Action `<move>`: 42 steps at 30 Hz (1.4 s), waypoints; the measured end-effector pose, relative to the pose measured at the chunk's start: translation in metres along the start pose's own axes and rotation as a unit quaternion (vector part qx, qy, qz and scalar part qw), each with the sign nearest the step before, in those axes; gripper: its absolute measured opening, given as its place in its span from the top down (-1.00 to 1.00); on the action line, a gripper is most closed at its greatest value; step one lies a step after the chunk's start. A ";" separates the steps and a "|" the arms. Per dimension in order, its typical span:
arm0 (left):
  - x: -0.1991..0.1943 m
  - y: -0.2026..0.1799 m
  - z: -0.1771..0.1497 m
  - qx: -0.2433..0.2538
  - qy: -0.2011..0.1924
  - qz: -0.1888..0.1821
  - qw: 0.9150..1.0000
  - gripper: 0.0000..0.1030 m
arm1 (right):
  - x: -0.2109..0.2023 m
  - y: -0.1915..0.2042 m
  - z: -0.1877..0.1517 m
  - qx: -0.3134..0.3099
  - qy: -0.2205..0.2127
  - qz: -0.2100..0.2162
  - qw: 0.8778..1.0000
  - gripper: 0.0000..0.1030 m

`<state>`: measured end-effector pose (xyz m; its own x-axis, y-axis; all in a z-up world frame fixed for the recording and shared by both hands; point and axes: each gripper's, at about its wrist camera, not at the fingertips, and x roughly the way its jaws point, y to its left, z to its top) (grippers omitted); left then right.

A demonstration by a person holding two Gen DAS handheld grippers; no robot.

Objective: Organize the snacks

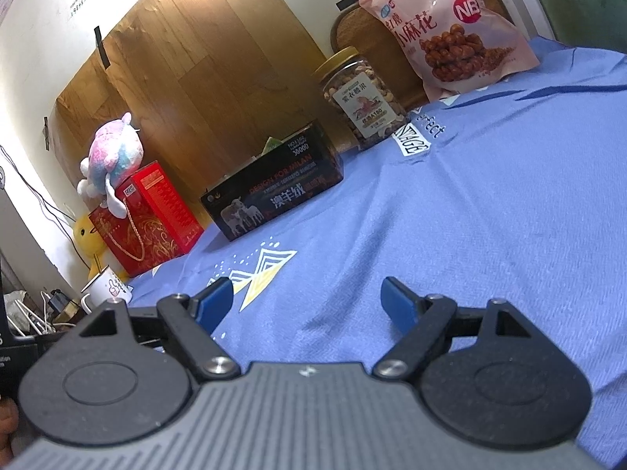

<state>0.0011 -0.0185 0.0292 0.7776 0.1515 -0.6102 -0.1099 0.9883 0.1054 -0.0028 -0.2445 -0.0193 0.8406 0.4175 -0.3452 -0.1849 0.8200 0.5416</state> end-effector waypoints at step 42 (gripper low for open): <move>0.008 -0.007 -0.005 0.029 0.027 0.017 0.999 -1.00 | 0.002 -0.002 -0.003 0.007 0.007 0.007 1.000 -0.64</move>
<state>0.0055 -0.0245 0.0198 0.7396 0.1862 -0.6468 -0.0979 0.9805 0.1703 -0.0020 -0.2444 -0.0235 0.8307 0.4342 -0.3485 -0.1893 0.8089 0.5566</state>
